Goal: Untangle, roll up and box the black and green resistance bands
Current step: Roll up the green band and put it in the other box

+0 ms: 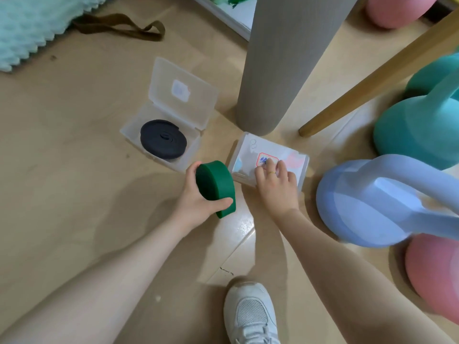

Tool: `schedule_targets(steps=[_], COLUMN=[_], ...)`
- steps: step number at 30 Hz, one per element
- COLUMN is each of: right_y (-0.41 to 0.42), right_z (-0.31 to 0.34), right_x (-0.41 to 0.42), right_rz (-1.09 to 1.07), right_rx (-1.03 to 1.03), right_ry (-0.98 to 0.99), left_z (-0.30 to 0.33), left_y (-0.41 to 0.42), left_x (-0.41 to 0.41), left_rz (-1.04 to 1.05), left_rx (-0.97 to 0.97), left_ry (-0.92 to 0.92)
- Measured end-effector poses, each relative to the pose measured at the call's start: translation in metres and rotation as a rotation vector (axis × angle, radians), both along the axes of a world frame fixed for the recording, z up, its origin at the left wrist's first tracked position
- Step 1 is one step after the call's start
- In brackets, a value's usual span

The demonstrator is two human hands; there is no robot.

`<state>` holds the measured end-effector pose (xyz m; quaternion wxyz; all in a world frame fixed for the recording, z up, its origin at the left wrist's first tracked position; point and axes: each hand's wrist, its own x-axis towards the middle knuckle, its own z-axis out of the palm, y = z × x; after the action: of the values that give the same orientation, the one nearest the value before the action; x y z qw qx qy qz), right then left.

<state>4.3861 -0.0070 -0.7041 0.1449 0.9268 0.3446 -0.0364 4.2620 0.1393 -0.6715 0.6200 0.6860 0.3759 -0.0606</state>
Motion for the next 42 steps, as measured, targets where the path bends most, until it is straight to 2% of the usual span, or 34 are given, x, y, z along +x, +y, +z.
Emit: schedule_targets(steps=[3, 6, 15, 22, 27, 31, 33, 35, 39, 42], right_y=[-0.004, -0.008, -0.005, -0.001, -0.007, -0.007, -0.005, -0.004, 0.002, 0.003], right_z=[-0.001, -0.005, 0.007, 0.019, 0.037, 0.032, 0.032, 0.031, 0.033, 0.035], right_x=[-0.003, -0.020, -0.040, -0.032, 0.001, 0.014, 0.021, 0.026, 0.006, -0.015], right_rz=[0.103, 0.179, 0.174, 0.209, 0.080, -0.021, -0.067, -0.091, -0.151, -0.033], right_rx=[0.037, 0.157, 0.529, 0.451, 0.614, 0.538, 0.458, 0.434, 0.581, 0.422], right_ry=[-0.044, -0.020, -0.007, -0.083, -0.040, -0.269, -0.287, -0.118, 0.512, 0.592], left_z=[-0.001, -0.001, 0.005, 0.004, -0.002, 0.011, 0.023, 0.034, 0.046, 0.043], left_y=[-0.008, -0.014, -0.018, -0.017, -0.012, -0.008, -0.007, -0.005, -0.002, 0.001], left_x=[-0.008, -0.016, -0.041, -0.028, -0.036, -0.034, -0.031, -0.025, -0.010, -0.007], left_rz=[-0.018, -0.056, 0.110, 0.084, 0.146, -0.011, -0.105, -0.186, -0.260, -0.221], left_rx=[-0.039, 0.011, 0.068, 0.207, 0.144, 0.278, 0.341, 0.398, 0.443, 0.425], left_ry=[0.013, 0.030, -0.026, 0.015, 0.051, 0.010, -0.028, -0.067, -0.108, -0.095])
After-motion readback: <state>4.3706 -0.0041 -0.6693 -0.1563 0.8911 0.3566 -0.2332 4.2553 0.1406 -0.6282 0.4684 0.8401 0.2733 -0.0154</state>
